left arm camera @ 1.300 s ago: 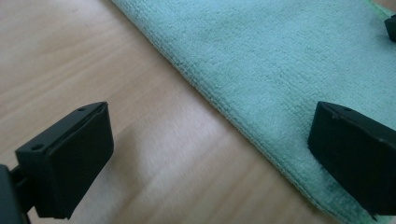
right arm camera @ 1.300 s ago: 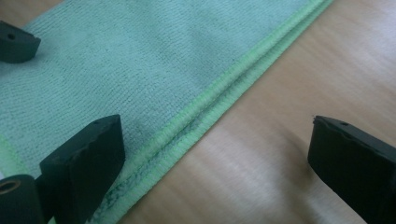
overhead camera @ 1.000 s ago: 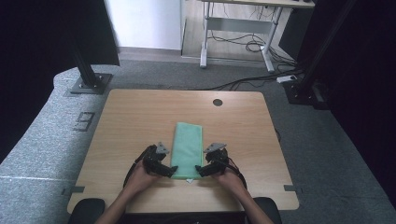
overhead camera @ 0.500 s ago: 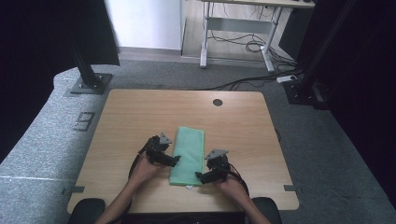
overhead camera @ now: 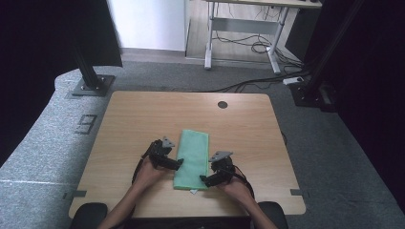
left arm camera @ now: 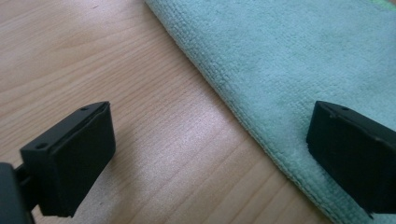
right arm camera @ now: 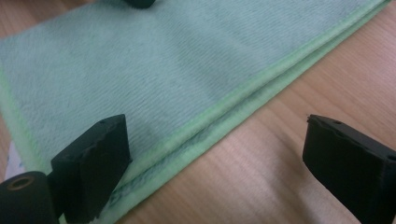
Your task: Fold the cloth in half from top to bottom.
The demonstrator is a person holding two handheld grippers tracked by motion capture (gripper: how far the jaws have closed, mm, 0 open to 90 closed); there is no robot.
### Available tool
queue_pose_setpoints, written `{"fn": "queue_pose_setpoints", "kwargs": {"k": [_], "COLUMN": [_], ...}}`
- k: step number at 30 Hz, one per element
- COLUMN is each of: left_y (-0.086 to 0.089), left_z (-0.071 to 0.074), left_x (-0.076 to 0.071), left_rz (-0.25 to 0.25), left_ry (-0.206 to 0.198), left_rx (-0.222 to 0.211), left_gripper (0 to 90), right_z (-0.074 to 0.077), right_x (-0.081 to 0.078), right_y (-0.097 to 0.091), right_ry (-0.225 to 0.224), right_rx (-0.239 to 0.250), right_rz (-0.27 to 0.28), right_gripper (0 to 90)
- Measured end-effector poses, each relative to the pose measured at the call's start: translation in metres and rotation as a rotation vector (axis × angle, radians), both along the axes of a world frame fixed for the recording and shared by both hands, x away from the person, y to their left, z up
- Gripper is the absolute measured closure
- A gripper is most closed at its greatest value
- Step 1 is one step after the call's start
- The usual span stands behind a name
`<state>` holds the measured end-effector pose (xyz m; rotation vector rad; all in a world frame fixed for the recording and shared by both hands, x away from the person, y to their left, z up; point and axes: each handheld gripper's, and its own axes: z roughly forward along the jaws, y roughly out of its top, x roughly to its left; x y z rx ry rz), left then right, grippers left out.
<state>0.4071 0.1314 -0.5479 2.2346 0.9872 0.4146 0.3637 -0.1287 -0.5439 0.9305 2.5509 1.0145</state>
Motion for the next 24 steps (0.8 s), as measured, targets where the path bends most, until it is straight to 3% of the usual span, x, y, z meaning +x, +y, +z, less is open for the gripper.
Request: {"fn": "queue_pose_setpoints", "kwargs": {"k": [4,8,17,24], "left_y": [0.000,0.000,0.000,-0.001], "left_z": [0.000,0.000,-0.001,-0.001], "left_x": [-0.001,-0.001,-0.001,-0.002], "left_rz": [0.004,0.006,0.009,0.000], "left_ry": [-0.006,-0.001,0.003,-0.002], "left_rx": [-0.003,-0.006,-0.012,-0.008], "left_gripper": [2.7,2.7,2.8,3.3], "right_z": [0.002,0.010,0.023,0.025], "right_x": [0.018,0.037,0.080,0.112], "right_y": [-0.004,-0.006,0.000,0.008], "right_ry": [0.017,0.005,-0.013,-0.011], "right_rx": [0.027,0.036,0.023,0.017], "right_rz": [-0.049,-0.092,-0.129,-0.160], "right_gripper": [8.7,14.0,41.6,49.4]}}
